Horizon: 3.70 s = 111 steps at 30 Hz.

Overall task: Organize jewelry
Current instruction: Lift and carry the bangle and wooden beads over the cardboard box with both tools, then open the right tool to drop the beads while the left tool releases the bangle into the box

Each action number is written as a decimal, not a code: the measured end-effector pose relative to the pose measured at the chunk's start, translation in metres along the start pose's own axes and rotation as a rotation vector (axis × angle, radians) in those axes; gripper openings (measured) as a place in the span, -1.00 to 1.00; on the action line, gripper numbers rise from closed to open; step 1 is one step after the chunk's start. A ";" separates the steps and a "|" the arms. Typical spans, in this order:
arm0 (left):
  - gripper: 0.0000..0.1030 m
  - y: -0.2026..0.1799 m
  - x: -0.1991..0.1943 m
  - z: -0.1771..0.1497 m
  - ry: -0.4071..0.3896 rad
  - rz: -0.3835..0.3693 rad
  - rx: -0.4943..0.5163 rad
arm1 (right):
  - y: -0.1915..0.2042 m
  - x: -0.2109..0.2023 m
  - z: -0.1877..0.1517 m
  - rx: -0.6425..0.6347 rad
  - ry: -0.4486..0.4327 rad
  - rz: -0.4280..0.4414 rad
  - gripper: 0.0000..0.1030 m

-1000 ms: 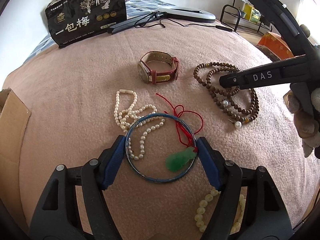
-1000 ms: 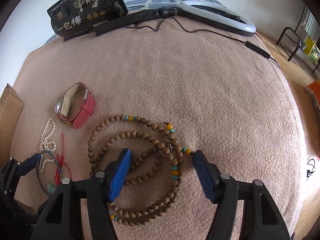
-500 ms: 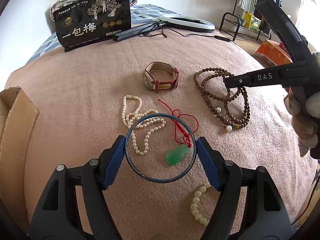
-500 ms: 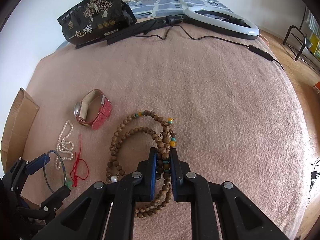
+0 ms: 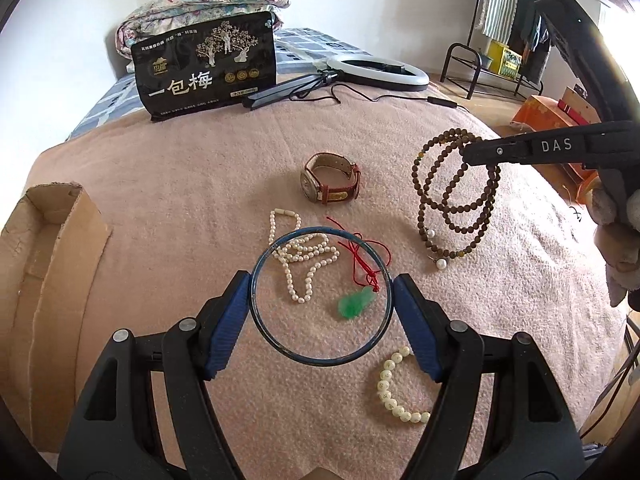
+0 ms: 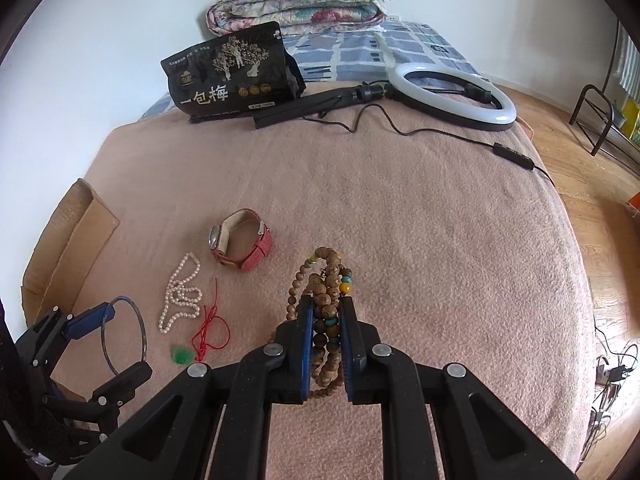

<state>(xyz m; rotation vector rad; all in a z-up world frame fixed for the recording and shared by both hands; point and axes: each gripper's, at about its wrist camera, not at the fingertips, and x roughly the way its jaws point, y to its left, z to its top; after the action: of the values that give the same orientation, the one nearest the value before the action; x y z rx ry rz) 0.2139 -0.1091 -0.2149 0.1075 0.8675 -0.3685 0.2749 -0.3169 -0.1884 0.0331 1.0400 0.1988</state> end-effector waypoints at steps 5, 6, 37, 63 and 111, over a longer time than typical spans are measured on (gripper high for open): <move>0.43 0.009 -0.018 0.001 -0.024 0.007 -0.019 | 0.006 -0.017 0.001 -0.016 -0.024 -0.004 -0.81; 0.43 0.011 -0.022 0.002 -0.030 0.010 -0.022 | 0.007 -0.020 0.001 -0.021 -0.029 -0.006 -0.81; 0.43 0.108 -0.142 -0.025 -0.158 0.158 -0.157 | 0.123 -0.095 0.021 -0.184 -0.139 0.053 -0.81; 0.43 0.223 -0.161 -0.064 -0.143 0.278 -0.273 | 0.278 -0.062 0.048 -0.329 -0.148 0.203 -0.81; 0.44 0.276 -0.125 -0.078 -0.103 0.314 -0.354 | 0.372 0.037 0.072 -0.385 -0.072 0.289 -0.63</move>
<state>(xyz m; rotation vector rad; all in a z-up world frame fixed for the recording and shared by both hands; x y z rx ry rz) 0.1834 0.2010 -0.1857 -0.1017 0.7869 0.0755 0.2997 0.0597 -0.1382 -0.1577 0.9087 0.6530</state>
